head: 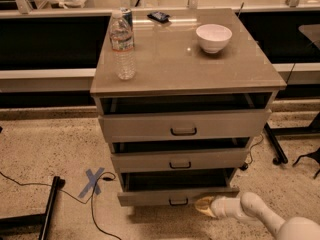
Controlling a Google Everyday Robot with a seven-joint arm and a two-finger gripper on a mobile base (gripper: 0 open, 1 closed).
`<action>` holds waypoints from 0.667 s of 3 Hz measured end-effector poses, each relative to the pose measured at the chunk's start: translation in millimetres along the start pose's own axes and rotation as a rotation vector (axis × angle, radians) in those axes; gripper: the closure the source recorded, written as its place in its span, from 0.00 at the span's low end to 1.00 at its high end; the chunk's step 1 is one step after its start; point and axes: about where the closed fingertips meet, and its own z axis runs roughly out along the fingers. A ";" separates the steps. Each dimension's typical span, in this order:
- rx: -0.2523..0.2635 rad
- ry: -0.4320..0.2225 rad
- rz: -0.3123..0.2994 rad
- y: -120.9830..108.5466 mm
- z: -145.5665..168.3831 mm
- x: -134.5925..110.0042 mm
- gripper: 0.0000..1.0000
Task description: Close bottom drawer
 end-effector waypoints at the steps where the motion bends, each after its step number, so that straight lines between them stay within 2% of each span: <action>1: 0.092 0.031 0.016 -47.7 15.4 2.6 1.00; 2: 0.101 0.035 0.017 -53.3 17.4 3.4 1.00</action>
Offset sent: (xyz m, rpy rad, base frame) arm 0.1401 -0.0283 -0.0137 -0.1135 -0.0953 -0.2171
